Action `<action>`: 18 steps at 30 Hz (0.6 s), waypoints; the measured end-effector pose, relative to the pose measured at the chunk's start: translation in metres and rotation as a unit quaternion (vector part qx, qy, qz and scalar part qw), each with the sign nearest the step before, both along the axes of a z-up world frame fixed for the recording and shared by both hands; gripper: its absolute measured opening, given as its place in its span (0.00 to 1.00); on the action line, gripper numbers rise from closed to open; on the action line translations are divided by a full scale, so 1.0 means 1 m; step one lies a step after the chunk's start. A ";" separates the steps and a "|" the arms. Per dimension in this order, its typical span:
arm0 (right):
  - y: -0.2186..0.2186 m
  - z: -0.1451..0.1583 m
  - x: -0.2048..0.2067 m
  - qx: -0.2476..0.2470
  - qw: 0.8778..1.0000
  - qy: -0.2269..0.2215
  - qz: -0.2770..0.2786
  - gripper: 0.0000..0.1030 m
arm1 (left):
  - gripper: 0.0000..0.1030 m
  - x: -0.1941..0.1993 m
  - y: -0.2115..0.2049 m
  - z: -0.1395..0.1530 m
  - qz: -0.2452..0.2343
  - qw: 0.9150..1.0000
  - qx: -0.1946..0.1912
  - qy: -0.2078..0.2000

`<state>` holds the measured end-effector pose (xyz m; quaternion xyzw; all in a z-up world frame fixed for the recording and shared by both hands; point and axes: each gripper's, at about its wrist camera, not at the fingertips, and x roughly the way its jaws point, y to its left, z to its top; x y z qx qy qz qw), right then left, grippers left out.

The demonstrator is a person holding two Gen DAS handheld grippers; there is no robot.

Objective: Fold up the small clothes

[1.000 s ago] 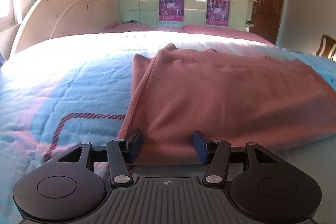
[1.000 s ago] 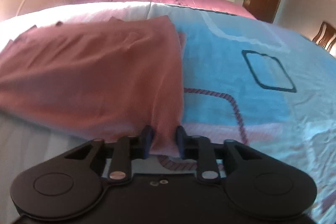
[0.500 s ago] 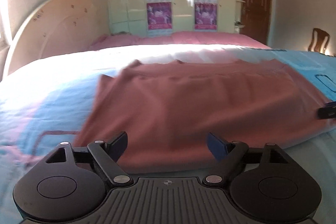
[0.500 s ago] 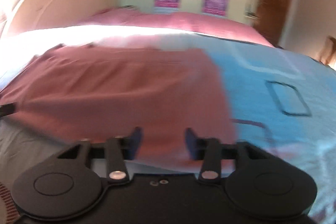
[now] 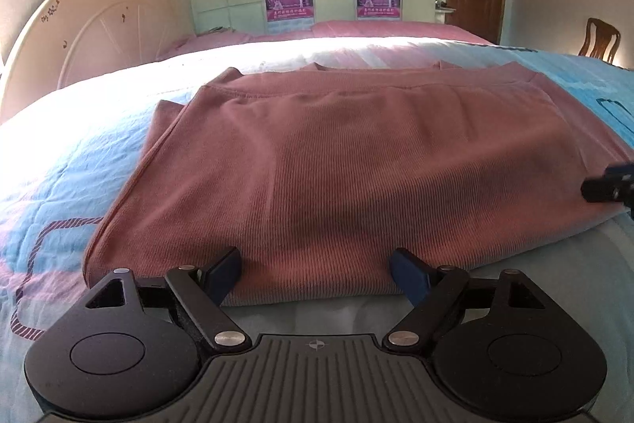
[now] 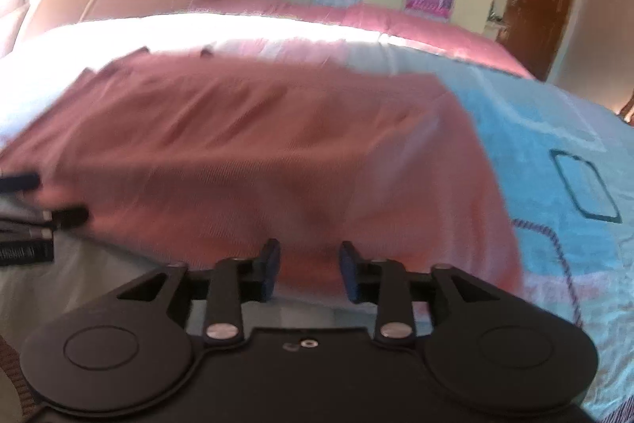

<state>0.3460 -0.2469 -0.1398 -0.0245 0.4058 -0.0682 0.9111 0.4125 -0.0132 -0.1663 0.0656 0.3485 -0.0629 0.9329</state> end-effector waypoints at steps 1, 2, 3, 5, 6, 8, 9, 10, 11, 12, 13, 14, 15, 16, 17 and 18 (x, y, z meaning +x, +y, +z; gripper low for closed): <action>-0.002 0.000 -0.003 -0.001 1.000 -0.009 -0.005 0.50 | 0.80 0.003 0.001 0.000 -0.001 1.000 0.000 0.000; -0.004 -0.005 -0.002 -0.002 1.000 0.003 -0.005 0.45 | 0.80 0.005 0.001 0.000 -0.002 1.000 0.000 0.001; -0.006 -0.013 0.001 -0.002 0.999 0.032 -0.004 0.43 | 0.80 0.004 0.002 0.001 -0.002 1.000 0.000 0.001; -0.008 -0.017 0.000 0.000 0.999 0.031 0.003 0.43 | 0.81 0.004 0.002 0.000 -0.001 1.000 -0.001 0.001; -0.008 -0.017 0.001 0.001 0.999 0.034 0.003 0.42 | 0.82 0.004 0.003 0.000 -0.001 1.000 -0.002 0.002; -0.008 -0.017 0.004 0.001 0.999 0.033 0.000 0.42 | 0.84 0.004 0.004 0.000 0.000 1.000 -0.005 0.002; -0.008 -0.018 0.004 0.002 1.000 0.030 -0.002 0.44 | 0.86 0.004 0.004 0.001 0.001 1.000 -0.004 0.004; -0.008 -0.018 0.003 0.003 1.000 0.030 -0.003 0.44 | 0.86 0.003 0.005 0.003 0.002 1.000 -0.002 0.006; -0.007 -0.016 0.002 0.002 1.000 0.028 -0.004 0.44 | 0.86 0.001 0.006 0.006 0.005 1.000 0.001 0.006; -0.007 -0.012 -0.001 0.003 1.000 0.021 -0.004 0.44 | 0.86 -0.004 0.008 0.010 0.006 1.000 0.003 0.001; -0.005 -0.005 -0.005 0.008 1.000 0.013 -0.003 0.44 | 0.86 -0.010 0.012 0.013 0.010 1.000 0.004 -0.004; -0.005 0.000 -0.008 0.014 1.000 0.003 -0.002 0.43 | 0.86 -0.014 0.016 0.015 0.016 1.000 0.002 -0.006; -0.007 0.004 -0.011 0.017 1.000 0.000 -0.001 0.42 | 0.86 -0.019 0.023 0.016 0.023 1.000 -0.005 -0.005; -0.007 0.008 -0.014 0.021 1.000 -0.004 0.000 0.36 | 0.86 -0.024 0.032 0.016 0.036 0.999 -0.018 0.000; -0.007 0.013 -0.019 0.025 1.000 -0.009 0.001 0.29 | 0.86 -0.028 0.041 0.016 0.051 0.998 -0.037 0.008; -0.008 0.016 -0.022 0.032 0.999 -0.017 0.003 0.12 | 0.86 -0.030 0.050 0.014 0.067 0.996 -0.062 0.018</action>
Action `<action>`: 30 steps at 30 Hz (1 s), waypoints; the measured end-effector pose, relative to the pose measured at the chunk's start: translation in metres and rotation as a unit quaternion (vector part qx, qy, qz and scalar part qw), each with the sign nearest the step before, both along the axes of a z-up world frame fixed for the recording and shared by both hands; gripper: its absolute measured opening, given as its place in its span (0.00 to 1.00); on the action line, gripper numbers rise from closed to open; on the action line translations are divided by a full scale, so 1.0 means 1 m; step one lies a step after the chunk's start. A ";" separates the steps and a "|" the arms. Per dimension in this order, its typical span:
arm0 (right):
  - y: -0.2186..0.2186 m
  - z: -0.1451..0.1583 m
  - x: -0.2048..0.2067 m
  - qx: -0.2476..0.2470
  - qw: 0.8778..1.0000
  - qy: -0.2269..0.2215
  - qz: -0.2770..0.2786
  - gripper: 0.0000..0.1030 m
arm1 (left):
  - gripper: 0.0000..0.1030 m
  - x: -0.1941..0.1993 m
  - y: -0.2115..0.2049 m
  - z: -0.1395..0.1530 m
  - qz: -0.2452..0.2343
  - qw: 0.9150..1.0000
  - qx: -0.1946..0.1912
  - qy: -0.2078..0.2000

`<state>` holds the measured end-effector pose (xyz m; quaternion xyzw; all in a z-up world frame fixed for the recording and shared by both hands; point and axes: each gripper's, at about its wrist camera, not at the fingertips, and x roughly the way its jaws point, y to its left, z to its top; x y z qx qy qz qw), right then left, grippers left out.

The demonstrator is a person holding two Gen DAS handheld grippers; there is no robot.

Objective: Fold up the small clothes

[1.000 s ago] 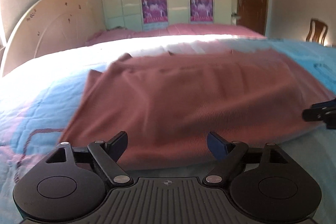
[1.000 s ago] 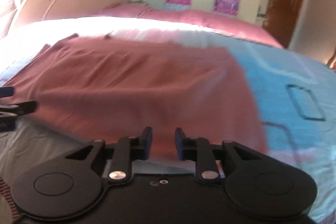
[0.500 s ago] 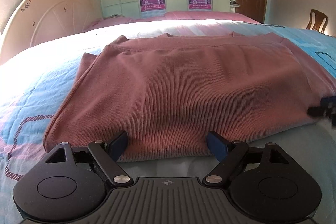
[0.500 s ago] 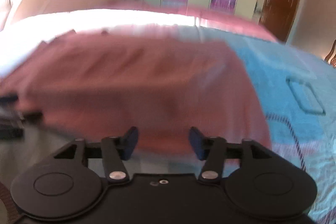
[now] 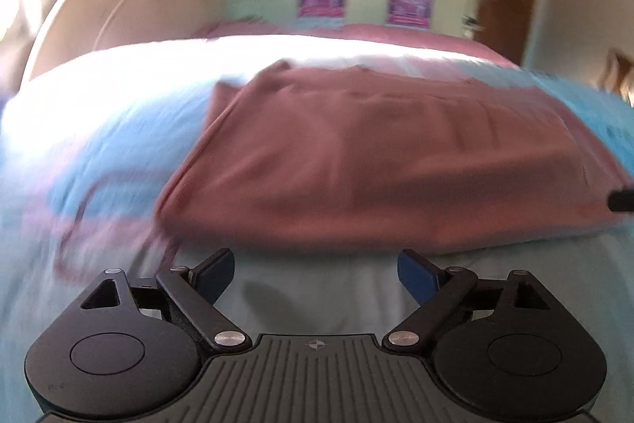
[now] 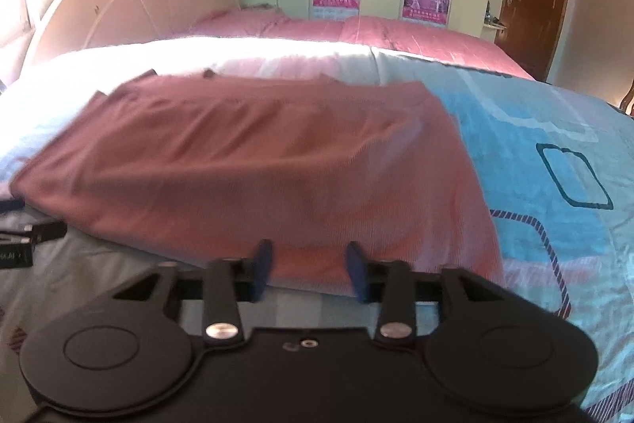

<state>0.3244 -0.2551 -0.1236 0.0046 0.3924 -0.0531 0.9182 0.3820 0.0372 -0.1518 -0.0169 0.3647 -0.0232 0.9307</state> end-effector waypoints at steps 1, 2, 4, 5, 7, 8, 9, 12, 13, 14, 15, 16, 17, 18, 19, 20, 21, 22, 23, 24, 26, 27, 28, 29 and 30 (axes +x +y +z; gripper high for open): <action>-0.001 0.003 -0.002 0.005 1.000 -0.008 -0.001 0.04 | 0.79 -0.002 0.009 -0.002 0.013 0.999 -0.029 0.010; -0.001 0.005 -0.004 0.007 1.000 -0.017 -0.004 0.03 | 0.73 -0.003 0.017 -0.004 0.028 0.998 -0.062 0.015; -0.001 0.008 -0.005 0.009 0.999 -0.035 -0.009 0.02 | 0.64 -0.002 0.033 -0.006 0.060 0.991 -0.120 0.011; -0.001 0.008 -0.004 0.014 0.999 -0.038 -0.008 0.02 | 0.63 0.000 0.043 -0.007 0.079 0.984 -0.158 0.008; 0.003 0.008 0.001 0.020 0.999 -0.034 0.002 0.02 | 0.62 0.004 0.062 -0.014 0.111 0.967 -0.229 0.003; 0.006 0.007 0.003 0.019 0.999 -0.035 0.007 0.02 | 0.62 0.007 0.068 -0.017 0.123 0.959 -0.256 -0.002; 0.009 0.008 0.007 0.022 0.999 -0.037 0.013 0.02 | 0.62 0.010 0.071 -0.020 0.131 0.953 -0.274 -0.006; 0.015 0.007 0.021 0.038 0.998 -0.038 0.018 0.02 | 0.62 0.020 0.080 -0.030 0.147 0.936 -0.320 -0.022; 0.017 0.007 0.028 0.041 0.998 -0.038 0.020 0.02 | 0.62 0.025 0.082 -0.033 0.152 0.931 -0.330 -0.029; 0.019 0.006 0.035 0.042 0.998 -0.037 0.022 0.02 | 0.62 0.030 0.081 -0.036 0.155 0.928 -0.337 -0.033; 0.022 0.005 0.043 0.044 0.998 -0.037 0.024 0.02 | 0.59 0.036 0.083 -0.038 0.157 0.926 -0.341 -0.037; 0.025 0.003 0.050 0.047 0.998 -0.037 0.026 0.02 | 0.48 0.042 0.084 -0.039 0.161 0.925 -0.341 -0.038; 0.027 0.002 0.058 0.049 0.998 -0.037 0.028 0.02 | 0.42 0.049 0.085 -0.042 0.170 0.923 -0.342 -0.036; 0.030 0.000 0.067 0.052 0.997 -0.036 0.031 0.02 | 0.34 0.055 0.088 -0.044 0.177 0.920 -0.348 -0.036; 0.033 -0.002 0.074 0.054 0.997 -0.037 0.034 0.02 | 0.28 0.061 0.091 -0.048 0.184 0.915 -0.357 -0.034; 0.037 -0.005 0.084 0.056 0.997 -0.037 0.039 0.02 | 0.27 0.067 0.093 -0.051 0.191 0.909 -0.369 -0.035; 0.041 -0.007 0.089 0.057 0.997 -0.037 0.042 0.02 | 0.24 0.072 0.095 -0.055 0.194 0.904 -0.379 -0.037; 0.044 -0.011 0.096 0.061 0.996 -0.035 0.045 0.02 | 0.10 0.076 0.095 -0.057 0.196 0.902 -0.384 -0.037; 0.047 -0.015 0.102 0.063 0.996 -0.032 0.049 0.01 | 0.09 0.081 0.095 -0.059 0.194 0.901 -0.387 -0.034; 0.051 -0.019 0.107 0.064 0.996 -0.029 0.052 0.01 | 0.08 0.082 0.096 -0.059 0.193 0.897 -0.396 -0.039; 0.057 -0.023 0.112 0.061 0.996 -0.024 0.054 0.01 | 0.08 0.075 0.097 -0.048 0.180 0.894 -0.404 -0.073; 0.058 -0.023 0.112 0.063 0.996 -0.026 0.056 0.01 | 0.08 0.072 0.097 -0.045 0.178 0.896 -0.399 -0.081; 0.059 -0.024 0.112 0.066 0.996 -0.028 0.058 0.01 | 0.08 0.071 0.097 -0.047 0.179 0.895 -0.402 -0.081; 0.059 -0.026 0.112 0.067 0.996 -0.027 0.058 0.01 | 0.08 0.073 0.098 -0.052 0.181 0.896 -0.399 -0.070; 0.060 -0.031 0.114 0.065 0.996 -0.018 0.060 0.01 | 0.08 0.076 0.098 -0.056 0.183 0.900 -0.391 -0.059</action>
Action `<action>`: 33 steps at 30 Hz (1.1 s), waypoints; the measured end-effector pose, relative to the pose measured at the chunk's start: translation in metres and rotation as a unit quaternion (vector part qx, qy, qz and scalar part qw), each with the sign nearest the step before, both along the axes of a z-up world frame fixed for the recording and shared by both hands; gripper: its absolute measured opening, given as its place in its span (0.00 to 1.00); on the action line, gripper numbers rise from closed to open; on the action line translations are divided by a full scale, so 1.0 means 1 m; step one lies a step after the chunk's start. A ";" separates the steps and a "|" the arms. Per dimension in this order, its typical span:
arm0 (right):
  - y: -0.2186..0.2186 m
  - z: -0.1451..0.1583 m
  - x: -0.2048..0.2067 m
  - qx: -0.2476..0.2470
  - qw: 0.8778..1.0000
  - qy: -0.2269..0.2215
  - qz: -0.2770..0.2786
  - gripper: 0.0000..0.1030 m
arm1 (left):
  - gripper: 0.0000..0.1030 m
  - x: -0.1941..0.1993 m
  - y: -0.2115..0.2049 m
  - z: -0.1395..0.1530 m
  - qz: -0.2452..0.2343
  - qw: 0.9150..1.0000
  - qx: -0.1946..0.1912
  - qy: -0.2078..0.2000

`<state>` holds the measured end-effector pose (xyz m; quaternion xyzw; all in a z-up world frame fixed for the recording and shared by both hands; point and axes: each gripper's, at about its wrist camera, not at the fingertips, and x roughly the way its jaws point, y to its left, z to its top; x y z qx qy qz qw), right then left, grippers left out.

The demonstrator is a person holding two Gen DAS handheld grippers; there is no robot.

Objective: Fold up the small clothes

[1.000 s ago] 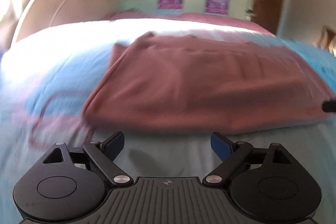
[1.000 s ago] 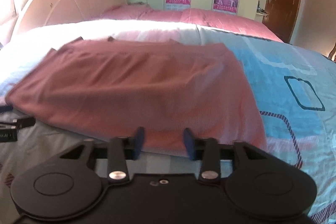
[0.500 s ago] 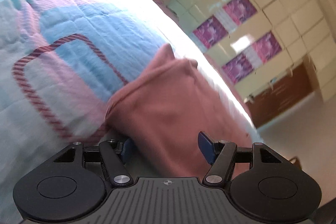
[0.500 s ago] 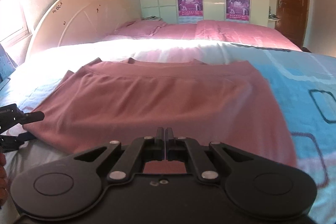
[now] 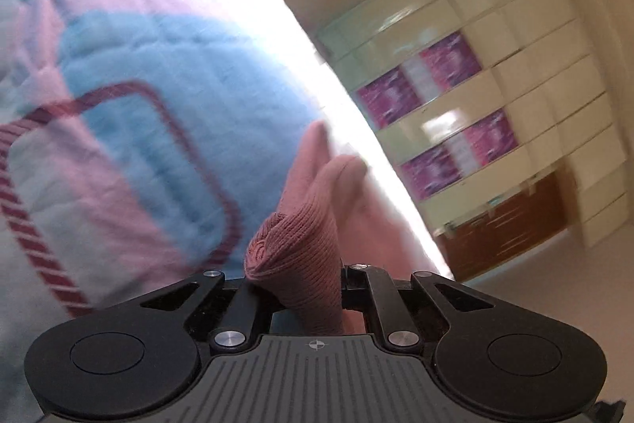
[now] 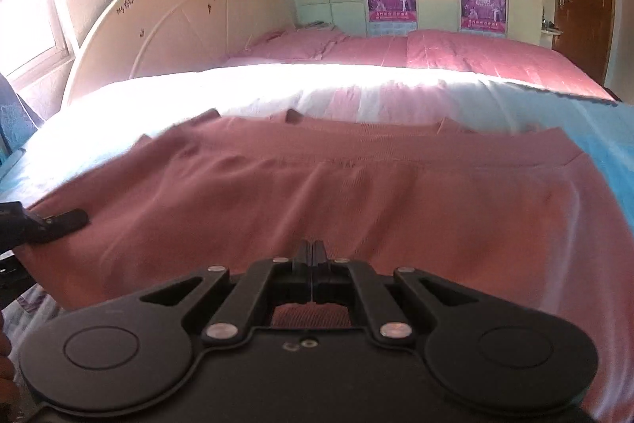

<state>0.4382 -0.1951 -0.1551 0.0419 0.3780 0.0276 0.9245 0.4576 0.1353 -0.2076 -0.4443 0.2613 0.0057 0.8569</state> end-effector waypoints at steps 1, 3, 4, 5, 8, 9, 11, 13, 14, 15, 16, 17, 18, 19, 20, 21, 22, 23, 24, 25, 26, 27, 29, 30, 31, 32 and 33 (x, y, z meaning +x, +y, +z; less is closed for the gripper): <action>0.001 -0.008 0.005 -0.003 1.000 0.018 0.004 0.01 | 0.08 0.003 0.001 -0.005 -0.004 1.000 -0.002 0.011; 0.005 -0.014 0.009 -0.012 1.000 0.021 0.009 0.01 | 0.09 0.007 0.005 -0.009 0.000 1.000 -0.027 0.013; 0.005 -0.012 0.009 -0.012 1.000 0.020 0.008 0.01 | 0.11 0.010 0.006 -0.009 0.002 0.999 -0.029 0.017; 0.005 -0.008 0.007 -0.008 1.000 0.011 0.004 0.01 | 0.12 0.012 0.005 -0.008 0.004 0.999 -0.026 0.019; 0.003 0.000 0.000 0.009 1.000 -0.012 0.001 0.01 | 0.13 0.015 0.004 -0.009 0.007 1.000 -0.022 0.020; 0.003 -0.005 0.002 0.005 1.000 0.006 0.001 0.00 | 0.13 0.017 0.002 -0.009 0.008 1.000 -0.019 0.021; 0.002 -0.017 0.004 -0.004 1.000 0.022 0.010 0.00 | 0.12 0.012 -0.004 -0.007 0.010 1.000 -0.002 0.025; 0.002 -0.016 0.008 -0.006 0.999 0.028 0.016 0.00 | 0.12 0.011 -0.004 -0.005 0.009 0.999 0.010 0.030; 0.001 -0.016 0.008 -0.005 0.999 0.028 0.017 0.00 | 0.11 0.011 -0.005 -0.004 0.009 0.999 0.017 0.034; 0.000 -0.017 0.009 -0.003 0.999 0.028 0.019 0.00 | 0.09 0.013 -0.005 -0.002 0.007 0.999 0.022 0.036; 0.000 -0.017 0.008 -0.001 0.999 0.027 0.020 0.00 | 0.09 0.015 -0.008 0.001 0.010 0.999 0.028 0.039; 0.000 -0.018 0.008 -0.001 0.999 0.025 0.022 0.00 | 0.08 0.014 -0.008 0.003 0.010 0.999 0.031 0.041; 0.000 -0.019 0.006 -0.005 0.999 0.021 0.026 0.00 | 0.08 0.014 -0.009 0.006 0.011 0.999 0.032 0.038; 0.000 -0.019 0.006 -0.007 0.999 0.018 0.029 0.00 | 0.08 0.012 -0.011 0.010 0.010 0.999 0.034 0.028; -0.001 -0.020 0.005 -0.004 0.999 0.015 0.029 0.00 | 0.08 0.010 -0.012 0.015 0.008 0.999 0.036 0.019; -0.004 -0.019 0.003 0.001 0.999 0.015 0.029 0.00 | 0.08 0.007 -0.014 0.021 0.006 0.999 0.039 0.009; -0.006 -0.017 0.002 0.007 0.999 0.016 0.029 0.00 | 0.08 0.006 -0.018 0.029 0.002 0.999 0.044 -0.002; -0.010 -0.016 0.003 0.015 0.999 0.017 0.030 0.00 | 0.08 0.006 -0.022 0.036 -0.005 0.999 0.049 -0.010; -0.014 -0.014 0.003 0.027 0.999 0.021 0.029 0.00 | 0.08 0.007 -0.028 0.045 -0.017 0.998 0.053 -0.019; -0.020 -0.010 0.003 0.043 0.999 0.021 0.024 0.00 | 0.08 0.009 -0.038 0.057 -0.034 0.997 0.065 -0.031; -0.029 -0.004 -0.001 0.062 0.998 0.010 0.011 0.03 | 0.08 0.009 -0.047 0.067 -0.047 0.995 0.076 -0.040; -0.040 0.003 -0.008 0.077 0.997 -0.007 -0.007 0.05 | 0.08 0.011 -0.060 0.078 -0.065 0.993 0.085 -0.050; -0.070 0.015 -0.022 0.110 0.992 -0.032 -0.045 0.05 | 0.08 0.017 -0.094 0.100 -0.105 0.986 0.111 -0.068; -0.086 0.020 -0.030 0.123 0.989 -0.043 -0.065 0.05 | 0.08 0.018 -0.109 0.109 -0.123 0.982 0.122 -0.074; -0.104 0.026 -0.038 0.134 0.986 -0.053 -0.086 0.05 | 0.08 0.020 -0.129 0.117 -0.143 0.978 0.131 -0.082; -0.123 0.032 -0.047 0.143 0.982 -0.062 -0.107 0.05 | 0.08 0.022 -0.148 0.124 -0.160 0.973 0.138 -0.089; -0.140 0.037 -0.054 0.149 0.979 -0.068 -0.123 0.05 | 0.08 0.023 -0.168 0.131 -0.178 0.969 0.146 -0.094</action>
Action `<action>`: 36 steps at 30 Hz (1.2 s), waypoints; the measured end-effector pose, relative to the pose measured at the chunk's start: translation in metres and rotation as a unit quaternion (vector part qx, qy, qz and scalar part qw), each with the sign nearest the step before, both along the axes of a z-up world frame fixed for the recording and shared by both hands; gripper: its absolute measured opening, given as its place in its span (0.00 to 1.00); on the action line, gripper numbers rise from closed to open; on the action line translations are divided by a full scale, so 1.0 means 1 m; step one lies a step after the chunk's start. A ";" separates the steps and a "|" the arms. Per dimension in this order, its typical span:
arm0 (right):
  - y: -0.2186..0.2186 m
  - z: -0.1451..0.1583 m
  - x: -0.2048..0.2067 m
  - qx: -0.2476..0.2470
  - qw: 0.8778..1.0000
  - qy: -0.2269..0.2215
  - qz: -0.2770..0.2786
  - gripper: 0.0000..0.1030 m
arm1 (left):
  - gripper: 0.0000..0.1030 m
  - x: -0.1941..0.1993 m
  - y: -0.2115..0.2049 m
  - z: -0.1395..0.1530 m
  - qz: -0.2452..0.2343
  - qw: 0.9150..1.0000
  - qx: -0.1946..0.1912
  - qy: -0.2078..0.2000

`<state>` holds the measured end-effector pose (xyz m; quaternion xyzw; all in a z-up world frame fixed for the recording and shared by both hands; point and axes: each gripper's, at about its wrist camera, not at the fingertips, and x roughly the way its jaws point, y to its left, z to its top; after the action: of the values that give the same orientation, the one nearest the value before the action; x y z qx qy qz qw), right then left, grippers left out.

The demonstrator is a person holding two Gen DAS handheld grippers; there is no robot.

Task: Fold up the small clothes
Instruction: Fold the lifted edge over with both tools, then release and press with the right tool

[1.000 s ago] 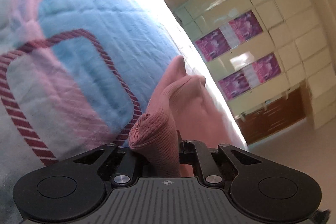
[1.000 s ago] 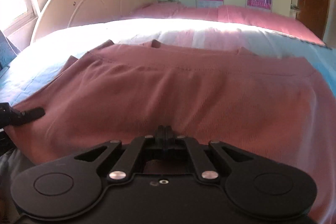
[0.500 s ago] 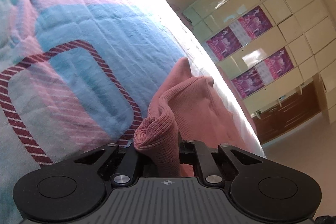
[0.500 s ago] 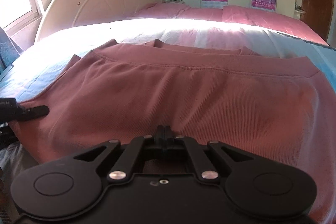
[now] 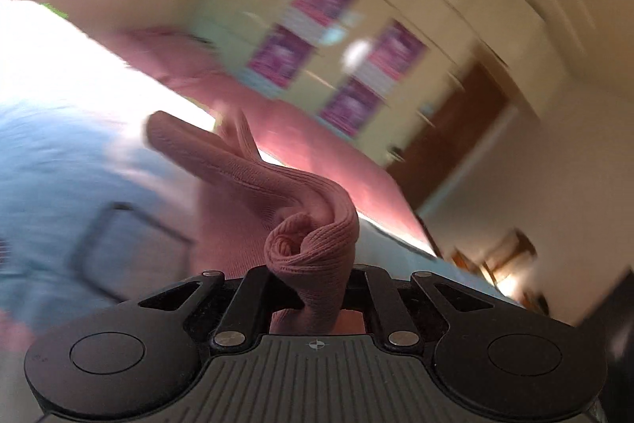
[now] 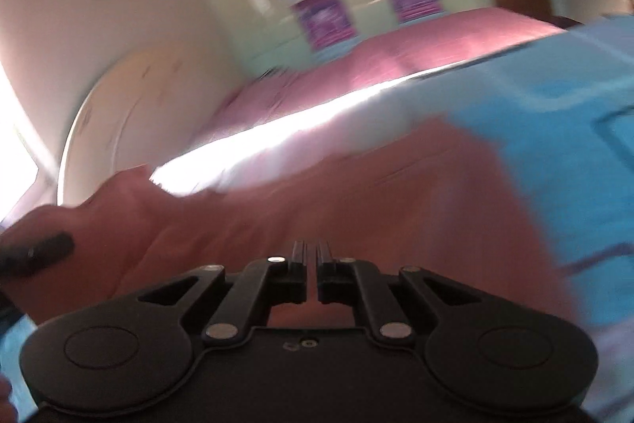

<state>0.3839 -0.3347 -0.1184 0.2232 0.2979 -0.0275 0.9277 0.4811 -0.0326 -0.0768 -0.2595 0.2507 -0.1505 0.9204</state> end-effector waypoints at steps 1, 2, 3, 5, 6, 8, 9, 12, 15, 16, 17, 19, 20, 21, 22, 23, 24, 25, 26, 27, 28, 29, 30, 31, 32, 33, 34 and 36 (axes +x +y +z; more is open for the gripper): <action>-0.017 0.005 -0.008 0.004 1.000 -0.005 -0.017 0.05 | 0.08 0.002 -0.022 0.005 -0.018 1.000 0.011 -0.001; -0.035 0.011 -0.018 0.007 0.999 -0.011 -0.034 0.05 | 0.08 0.003 -0.042 0.008 -0.034 0.999 0.019 -0.001; -0.050 0.016 -0.025 0.012 0.999 -0.014 -0.046 0.05 | 0.08 0.006 -0.068 0.007 -0.052 0.998 0.029 0.006; -0.079 0.024 -0.042 0.020 0.997 -0.019 -0.069 0.07 | 0.08 0.013 -0.112 -0.001 -0.079 0.995 0.041 0.032; -0.088 0.024 -0.047 0.024 0.997 -0.018 -0.074 0.09 | 0.08 0.017 -0.131 -0.009 -0.093 0.994 0.047 0.045; -0.107 0.022 -0.057 0.034 0.997 -0.007 -0.074 0.26 | 0.11 0.024 -0.180 -0.033 -0.126 0.982 0.104 0.097; -0.114 0.021 -0.062 0.037 0.997 -0.002 -0.072 0.42 | 0.17 0.025 -0.195 -0.041 -0.137 0.976 0.121 0.120; -0.129 0.019 -0.072 0.040 0.996 0.001 -0.075 0.52 | 0.27 0.000 -0.186 -0.023 -0.157 0.979 0.103 0.082; -0.130 0.014 -0.071 0.067 0.997 0.004 -0.036 0.42 | 0.43 -0.011 -0.139 0.000 -0.117 0.985 0.115 0.047; -0.127 0.012 -0.068 0.074 0.997 0.006 -0.020 0.41 | 0.44 -0.007 -0.120 0.004 -0.092 0.987 0.128 0.040; -0.123 0.009 -0.064 0.080 0.997 0.009 -0.002 0.41 | 0.45 -0.001 -0.104 0.005 -0.074 0.986 0.144 0.040; -0.110 0.003 -0.049 0.084 0.996 0.023 0.032 0.42 | 0.45 0.012 -0.071 0.004 -0.043 0.987 0.145 0.053; -0.103 -0.001 -0.043 0.079 0.995 0.035 0.042 0.42 | 0.45 0.020 -0.059 0.001 -0.038 0.987 0.145 0.060; -0.096 -0.005 -0.035 0.070 0.995 0.048 0.045 0.43 | 0.45 0.026 -0.051 -0.005 -0.034 0.985 0.156 0.070; -0.094 -0.009 -0.029 0.066 0.995 0.055 0.047 0.43 | 0.45 0.028 -0.046 -0.010 -0.034 0.983 0.165 0.078; -0.092 -0.012 -0.023 0.068 0.995 0.062 0.050 0.43 | 0.45 0.030 -0.044 -0.017 -0.037 0.981 0.170 0.082; -0.090 -0.016 -0.018 0.070 0.994 0.069 0.053 0.43 | 0.45 0.033 -0.039 -0.022 -0.037 0.981 0.172 0.085; -0.091 -0.020 -0.011 0.072 0.993 0.076 0.058 0.43 | 0.45 0.035 -0.034 -0.026 -0.033 0.981 0.170 0.092; -0.090 -0.023 -0.005 0.070 0.992 0.081 0.062 0.43 | 0.45 0.039 -0.033 -0.031 -0.033 0.981 0.163 0.096; -0.089 -0.027 0.000 0.068 0.992 0.086 0.067 0.43 | 0.45 0.040 -0.031 -0.035 -0.035 0.982 0.159 0.100; -0.087 -0.029 0.004 0.069 0.991 0.090 0.074 0.42 | 0.45 0.044 -0.035 -0.039 -0.038 0.980 0.162 0.106; -0.085 -0.033 0.010 0.069 0.989 0.098 0.083 0.42 | 0.44 0.045 -0.037 -0.045 -0.040 0.979 0.165 0.111; -0.081 -0.036 0.017 0.062 0.988 0.108 0.094 0.38 | 0.44 0.044 -0.037 -0.049 -0.041 0.979 0.164 0.115; -0.076 -0.036 0.017 0.044 0.988 0.111 0.101 0.29 | 0.44 0.043 -0.039 -0.053 -0.040 0.979 0.161 0.117; -0.070 -0.034 0.020 0.017 0.987 0.115 0.109 0.23 | 0.44 0.047 -0.048 -0.055 -0.039 0.980 0.158 0.115; -0.066 -0.033 0.020 0.002 0.987 0.116 0.114 0.11 | 0.44 0.047 -0.047 -0.052 -0.037 0.981 0.156 0.108; -0.064 -0.030 0.020 -0.008 0.986 0.114 0.119 0.10 | 0.44 0.041 -0.045 -0.045 -0.035 0.984 0.150 0.085; -0.058 -0.022 0.017 -0.037 0.986 0.108 0.123 0.09 | 0.44 0.043 -0.053 -0.037 -0.039 0.989 0.135 0.044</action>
<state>0.4013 -0.3927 -0.1404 0.1458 0.4206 0.0514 0.8940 0.5239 -0.0852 -0.1142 -0.1291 0.3191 -0.1392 0.9285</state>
